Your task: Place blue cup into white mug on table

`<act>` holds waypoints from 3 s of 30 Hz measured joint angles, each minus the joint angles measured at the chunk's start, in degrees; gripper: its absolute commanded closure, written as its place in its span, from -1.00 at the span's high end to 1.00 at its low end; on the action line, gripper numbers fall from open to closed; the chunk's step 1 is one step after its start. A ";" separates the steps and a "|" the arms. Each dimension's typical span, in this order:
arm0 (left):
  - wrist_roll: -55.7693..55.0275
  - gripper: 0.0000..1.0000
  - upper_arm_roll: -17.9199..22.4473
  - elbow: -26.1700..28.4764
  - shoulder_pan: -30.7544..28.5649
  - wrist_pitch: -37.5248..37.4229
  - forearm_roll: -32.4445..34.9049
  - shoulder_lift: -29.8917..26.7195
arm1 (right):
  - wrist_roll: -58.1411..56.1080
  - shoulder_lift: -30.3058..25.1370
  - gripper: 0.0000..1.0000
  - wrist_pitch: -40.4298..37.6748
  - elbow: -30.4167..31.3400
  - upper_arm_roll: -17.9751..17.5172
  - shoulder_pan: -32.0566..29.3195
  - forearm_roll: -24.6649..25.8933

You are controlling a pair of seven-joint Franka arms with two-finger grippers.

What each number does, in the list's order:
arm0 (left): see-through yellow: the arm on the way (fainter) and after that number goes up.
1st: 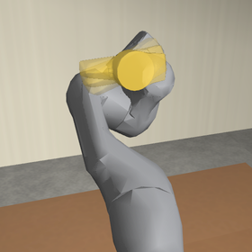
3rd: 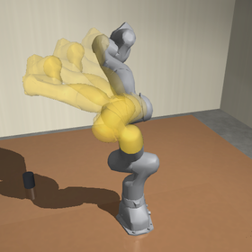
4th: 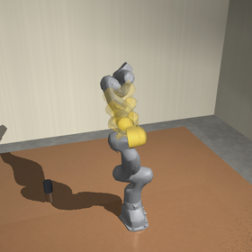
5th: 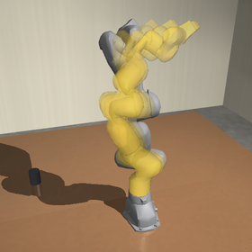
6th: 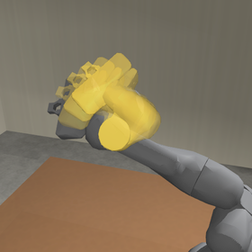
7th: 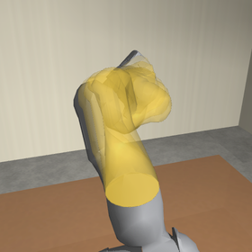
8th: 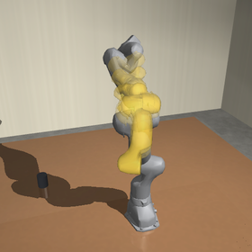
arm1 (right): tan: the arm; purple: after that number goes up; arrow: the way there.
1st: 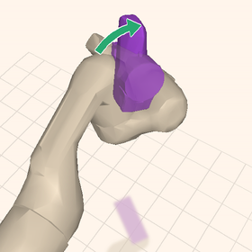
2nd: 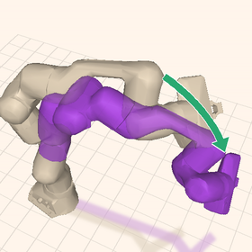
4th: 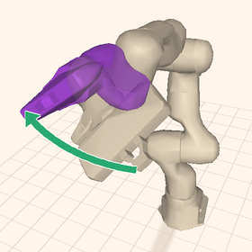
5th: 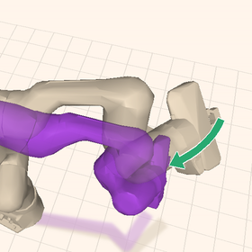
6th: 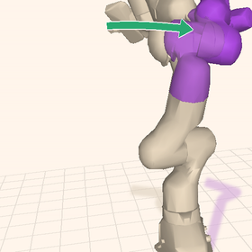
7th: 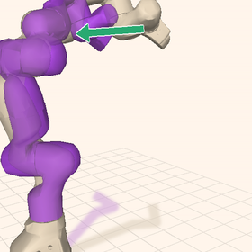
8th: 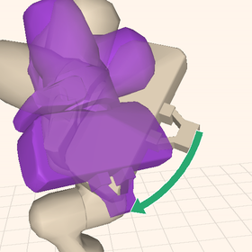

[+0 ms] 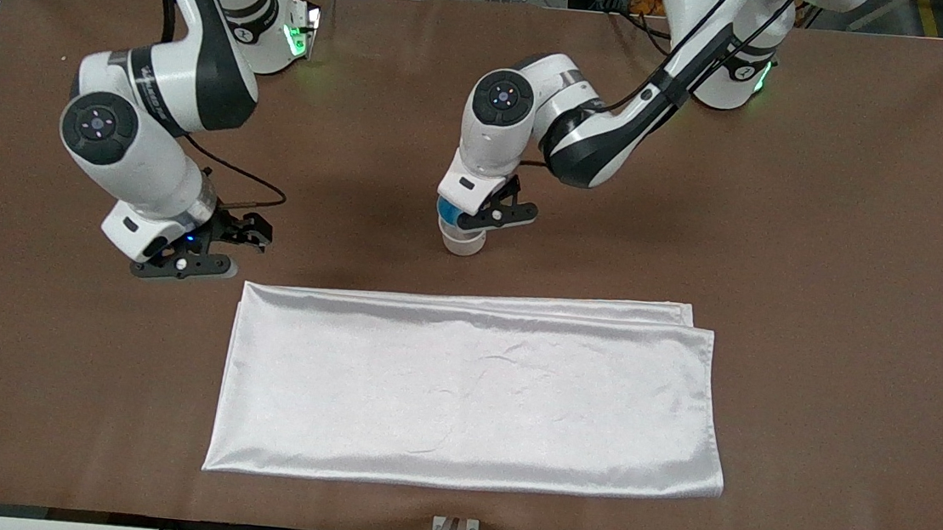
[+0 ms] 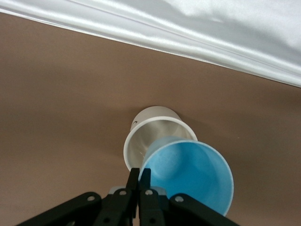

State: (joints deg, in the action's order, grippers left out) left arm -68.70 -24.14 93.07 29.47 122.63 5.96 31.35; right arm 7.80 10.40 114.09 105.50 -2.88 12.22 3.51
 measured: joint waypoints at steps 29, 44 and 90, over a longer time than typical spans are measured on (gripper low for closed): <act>-0.85 1.00 0.57 -3.25 -1.18 -0.36 4.88 -0.27 | -19.35 -13.41 1.00 -26.02 -9.12 5.53 -9.54 -4.42; 6.37 1.00 0.80 -4.20 -11.62 -9.19 5.73 -11.51 | -9.87 -13.40 1.00 -24.94 -10.21 5.49 -9.59 -4.43; 42.15 1.00 1.04 -5.06 -35.06 -20.33 2.38 -21.01 | -9.52 -13.20 1.00 -22.48 -10.21 3.47 -14.21 -2.80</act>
State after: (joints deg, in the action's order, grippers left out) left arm -26.54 -23.10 88.01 -5.59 102.29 8.34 10.34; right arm -1.73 -2.81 91.61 95.29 0.59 -1.99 0.71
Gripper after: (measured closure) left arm 0.000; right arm 0.000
